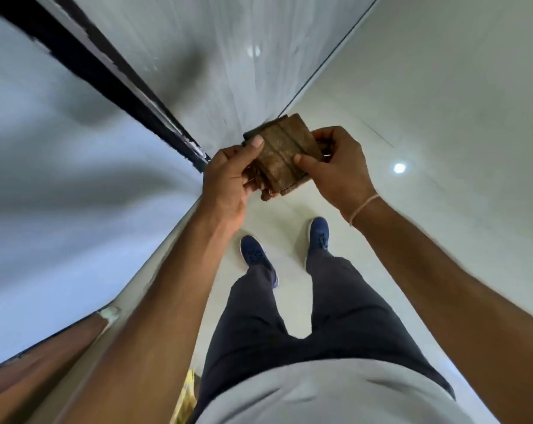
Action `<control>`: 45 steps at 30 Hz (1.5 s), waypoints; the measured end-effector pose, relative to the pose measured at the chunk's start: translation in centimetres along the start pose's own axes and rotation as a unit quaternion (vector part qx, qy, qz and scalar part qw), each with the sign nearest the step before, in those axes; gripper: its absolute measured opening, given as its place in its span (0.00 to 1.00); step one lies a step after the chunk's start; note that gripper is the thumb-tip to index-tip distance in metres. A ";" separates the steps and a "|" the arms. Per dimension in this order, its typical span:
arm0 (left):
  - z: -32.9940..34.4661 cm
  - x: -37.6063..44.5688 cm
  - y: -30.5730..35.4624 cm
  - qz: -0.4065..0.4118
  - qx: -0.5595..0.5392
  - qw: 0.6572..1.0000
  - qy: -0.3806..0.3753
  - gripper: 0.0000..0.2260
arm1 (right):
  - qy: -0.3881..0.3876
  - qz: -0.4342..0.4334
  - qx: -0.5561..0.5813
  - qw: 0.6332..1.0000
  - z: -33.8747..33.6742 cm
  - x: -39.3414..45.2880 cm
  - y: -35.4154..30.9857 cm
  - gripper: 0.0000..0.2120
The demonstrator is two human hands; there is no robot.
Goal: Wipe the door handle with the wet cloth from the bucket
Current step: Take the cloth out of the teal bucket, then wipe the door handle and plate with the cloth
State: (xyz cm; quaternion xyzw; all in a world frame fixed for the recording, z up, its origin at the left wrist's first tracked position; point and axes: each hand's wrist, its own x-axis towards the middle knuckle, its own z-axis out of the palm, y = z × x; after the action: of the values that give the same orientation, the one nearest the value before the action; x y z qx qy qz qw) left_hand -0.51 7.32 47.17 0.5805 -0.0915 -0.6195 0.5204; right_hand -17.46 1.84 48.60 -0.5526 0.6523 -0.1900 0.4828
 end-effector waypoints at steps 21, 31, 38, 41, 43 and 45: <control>-3.2 -23.6 -0.4 0.185 0.058 0.951 0.240 0.10 | -0.294 -0.254 0.007 0.921 3.1 -16.8 -5.4 0.09; -14.9 -35.3 -4.5 0.237 0.023 0.818 0.524 0.07 | -0.350 -0.325 -0.052 0.877 12.4 -28.0 -7.2 0.11; -22.0 -41.6 -6.8 0.247 0.016 0.780 0.575 0.10 | -0.432 -0.396 -0.040 0.810 20.7 -39.9 -6.9 0.08; -26.0 -45.0 -7.8 0.258 -0.004 0.795 0.550 0.12 | -0.461 -0.399 -0.056 0.791 23.8 -43.2 -7.3 0.12; -28.5 -47.1 -8.2 0.265 -0.017 0.799 0.540 0.13 | -0.480 -0.410 -0.076 0.772 25.9 -45.5 -7.4 0.15; -30.9 -48.5 -8.3 0.267 -0.032 0.797 0.540 0.13 | -0.490 -0.417 -0.095 0.760 27.5 -47.4 -7.5 0.17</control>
State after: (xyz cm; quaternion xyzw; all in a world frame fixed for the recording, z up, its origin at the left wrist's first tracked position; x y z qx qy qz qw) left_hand 9.70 62.54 61.96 0.7568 0.0729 -0.0445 0.6480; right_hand 6.07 50.13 61.67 -0.8304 0.0465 -0.0131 0.5550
